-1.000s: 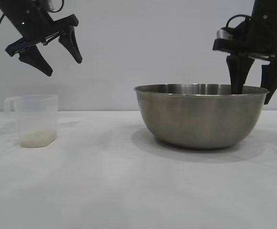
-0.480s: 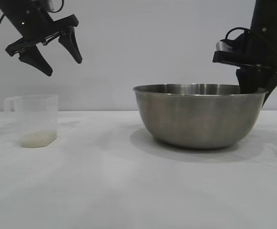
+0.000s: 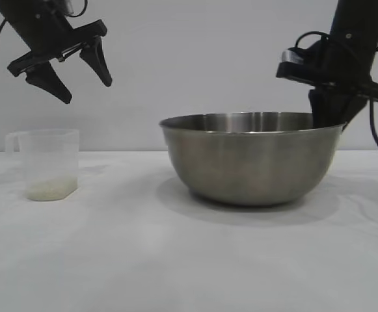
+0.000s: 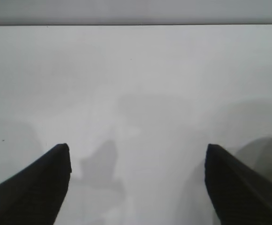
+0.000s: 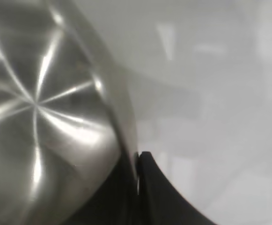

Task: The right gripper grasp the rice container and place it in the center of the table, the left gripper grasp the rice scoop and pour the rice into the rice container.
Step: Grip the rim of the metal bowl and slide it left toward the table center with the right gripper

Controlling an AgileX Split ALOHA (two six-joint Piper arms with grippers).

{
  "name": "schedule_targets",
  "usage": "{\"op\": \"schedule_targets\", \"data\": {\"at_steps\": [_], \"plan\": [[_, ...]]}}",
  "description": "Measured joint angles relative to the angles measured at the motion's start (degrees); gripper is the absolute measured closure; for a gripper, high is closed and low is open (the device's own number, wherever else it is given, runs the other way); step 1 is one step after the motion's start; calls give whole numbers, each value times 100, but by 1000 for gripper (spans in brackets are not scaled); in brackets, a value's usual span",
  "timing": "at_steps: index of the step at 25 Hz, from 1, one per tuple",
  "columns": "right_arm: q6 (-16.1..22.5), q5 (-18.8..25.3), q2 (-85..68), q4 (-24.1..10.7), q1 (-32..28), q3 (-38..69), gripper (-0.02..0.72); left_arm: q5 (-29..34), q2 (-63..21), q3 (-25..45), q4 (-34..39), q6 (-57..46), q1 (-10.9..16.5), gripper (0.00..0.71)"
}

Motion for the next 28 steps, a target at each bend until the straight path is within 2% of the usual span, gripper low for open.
{"op": "schedule_targets", "data": {"at_steps": [6, 14, 15, 16, 23, 26, 27, 28], "plan": [[11, 0, 0, 28, 191, 0, 703, 25, 0, 0, 0, 9, 0, 192], [93, 0, 0, -150, 191, 0, 703, 86, 0, 0, 0, 9, 0, 192], [93, 0, 0, -150, 191, 0, 653, 101, 0, 0, 0, 9, 0, 192], [98, -12, 0, -139, 191, 0, 653, 117, 0, 0, 0, 9, 0, 192], [106, -111, 0, -144, 191, 0, 305, 130, 0, 0, 0, 9, 0, 192], [106, -31, -30, -345, 191, 0, 169, 130, 0, 0, 0, 9, 0, 192], [106, -17, -73, -435, 191, 0, 145, 144, 0, 0, 0, 9, 0, 192], [106, -5, -141, -505, 191, 0, 153, 144, 0, 0, 0, 9, 0, 192]]}}
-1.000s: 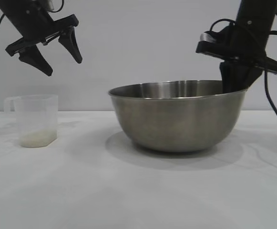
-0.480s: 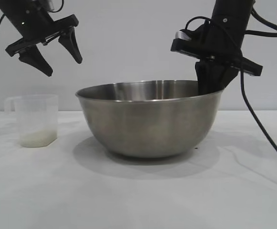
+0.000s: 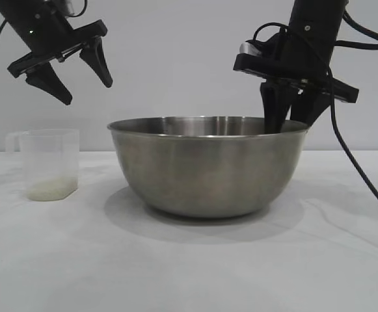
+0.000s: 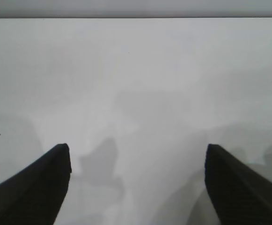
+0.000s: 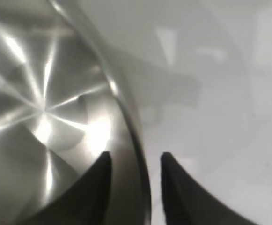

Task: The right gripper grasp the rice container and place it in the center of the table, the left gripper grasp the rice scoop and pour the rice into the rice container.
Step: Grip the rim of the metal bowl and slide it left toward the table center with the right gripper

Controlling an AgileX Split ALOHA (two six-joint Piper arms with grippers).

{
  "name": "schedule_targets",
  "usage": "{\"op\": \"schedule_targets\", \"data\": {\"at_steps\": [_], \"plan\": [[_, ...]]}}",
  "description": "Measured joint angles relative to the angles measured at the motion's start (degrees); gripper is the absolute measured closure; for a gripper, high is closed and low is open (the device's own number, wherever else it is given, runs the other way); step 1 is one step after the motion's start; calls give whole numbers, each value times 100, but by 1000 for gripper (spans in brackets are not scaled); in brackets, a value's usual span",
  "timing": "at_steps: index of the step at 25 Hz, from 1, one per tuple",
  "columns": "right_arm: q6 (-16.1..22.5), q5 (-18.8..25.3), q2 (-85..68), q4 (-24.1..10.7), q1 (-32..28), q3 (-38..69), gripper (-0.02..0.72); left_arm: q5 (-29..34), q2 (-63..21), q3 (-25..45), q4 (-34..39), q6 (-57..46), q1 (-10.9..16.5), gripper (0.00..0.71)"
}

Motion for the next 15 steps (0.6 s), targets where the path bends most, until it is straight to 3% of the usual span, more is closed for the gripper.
{"op": "schedule_targets", "data": {"at_steps": [3, 4, 7, 15], "plan": [[0, 13, -235, -126, 0, 0, 153, 0, 0, 0, 0, 0, 0, 192], [0, 12, -308, -203, 0, 0, 111, 0, 0, 0, 0, 0, 0, 192], [83, 25, -434, -425, -43, 0, 127, 4, 0, 0, 0, 0, 0, 192], [295, 76, -1199, -516, -685, 30, 127, 4, 0, 0, 0, 0, 0, 192]]}}
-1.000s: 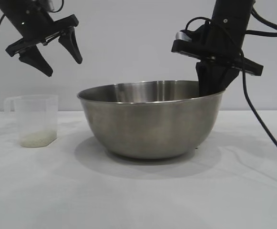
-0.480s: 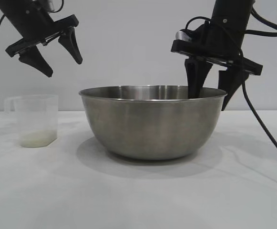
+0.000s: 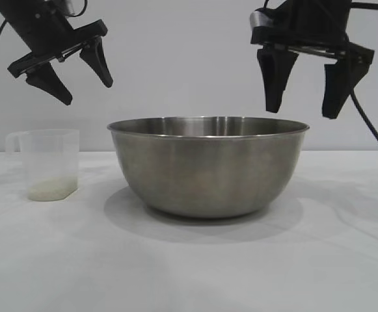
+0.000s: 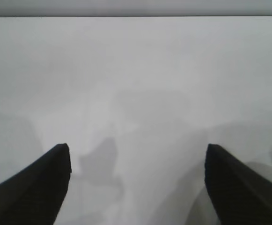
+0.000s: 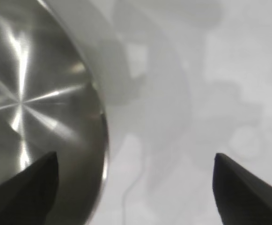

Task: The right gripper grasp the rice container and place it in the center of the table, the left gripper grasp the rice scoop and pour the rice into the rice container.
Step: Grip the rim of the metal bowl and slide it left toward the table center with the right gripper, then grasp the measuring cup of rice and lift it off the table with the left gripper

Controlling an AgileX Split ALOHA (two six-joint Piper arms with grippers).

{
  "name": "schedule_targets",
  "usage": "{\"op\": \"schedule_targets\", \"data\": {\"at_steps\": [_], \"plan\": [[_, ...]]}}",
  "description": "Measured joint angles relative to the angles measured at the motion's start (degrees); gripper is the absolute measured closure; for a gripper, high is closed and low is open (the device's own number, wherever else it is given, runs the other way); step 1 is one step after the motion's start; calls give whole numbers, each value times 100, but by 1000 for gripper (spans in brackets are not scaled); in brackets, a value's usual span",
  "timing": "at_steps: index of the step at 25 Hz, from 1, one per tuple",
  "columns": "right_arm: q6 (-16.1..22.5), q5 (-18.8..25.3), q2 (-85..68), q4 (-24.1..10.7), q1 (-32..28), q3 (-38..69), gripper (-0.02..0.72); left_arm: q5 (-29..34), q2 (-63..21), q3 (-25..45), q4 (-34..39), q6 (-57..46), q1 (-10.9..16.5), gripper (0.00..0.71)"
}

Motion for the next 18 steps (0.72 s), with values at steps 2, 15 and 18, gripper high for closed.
{"op": "schedule_targets", "data": {"at_steps": [2, 15, 18], "plan": [[12, 0, -313, -13, -114, 151, 127, 0, 0, 0, 0, 0, 0, 192], [119, -22, -3149, -252, -454, 3126, 127, 9, 0, 0, 0, 0, 0, 192], [159, -238, -4153, -265, -454, 3954, 127, 13, 0, 0, 0, 0, 0, 192]]}}
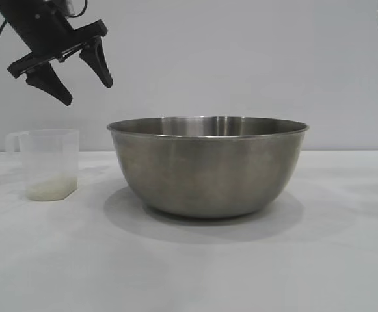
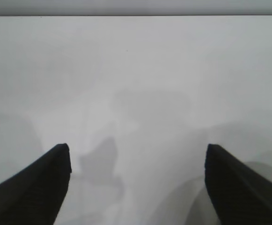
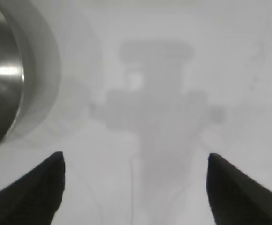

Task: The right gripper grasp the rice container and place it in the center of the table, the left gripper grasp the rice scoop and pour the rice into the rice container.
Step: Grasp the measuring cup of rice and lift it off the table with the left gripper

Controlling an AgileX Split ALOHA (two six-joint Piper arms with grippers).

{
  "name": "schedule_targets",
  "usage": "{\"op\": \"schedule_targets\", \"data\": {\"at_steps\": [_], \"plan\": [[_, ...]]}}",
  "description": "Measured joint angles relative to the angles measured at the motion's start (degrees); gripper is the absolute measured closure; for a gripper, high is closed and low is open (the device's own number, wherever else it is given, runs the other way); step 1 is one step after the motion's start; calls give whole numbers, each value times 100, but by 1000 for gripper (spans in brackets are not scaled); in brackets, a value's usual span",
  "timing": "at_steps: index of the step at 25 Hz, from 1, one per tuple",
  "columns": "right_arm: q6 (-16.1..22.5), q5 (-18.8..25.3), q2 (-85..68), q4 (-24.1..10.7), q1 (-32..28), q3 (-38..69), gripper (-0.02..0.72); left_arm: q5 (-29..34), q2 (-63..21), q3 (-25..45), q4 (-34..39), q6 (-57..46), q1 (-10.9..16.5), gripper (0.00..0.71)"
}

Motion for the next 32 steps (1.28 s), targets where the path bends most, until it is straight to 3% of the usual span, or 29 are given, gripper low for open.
{"op": "schedule_targets", "data": {"at_steps": [7, 14, 32], "plan": [[-1, -220, -2303, -158, 0, 1634, 127, 9, 0, 0, 0, 0, 0, 192], [3, -314, -4437, -238, 0, 2480, 127, 93, 0, 0, 0, 0, 0, 192], [12, -282, -7003, -250, 0, 3042, 127, 202, 0, 0, 11, 91, 0, 192]]}}
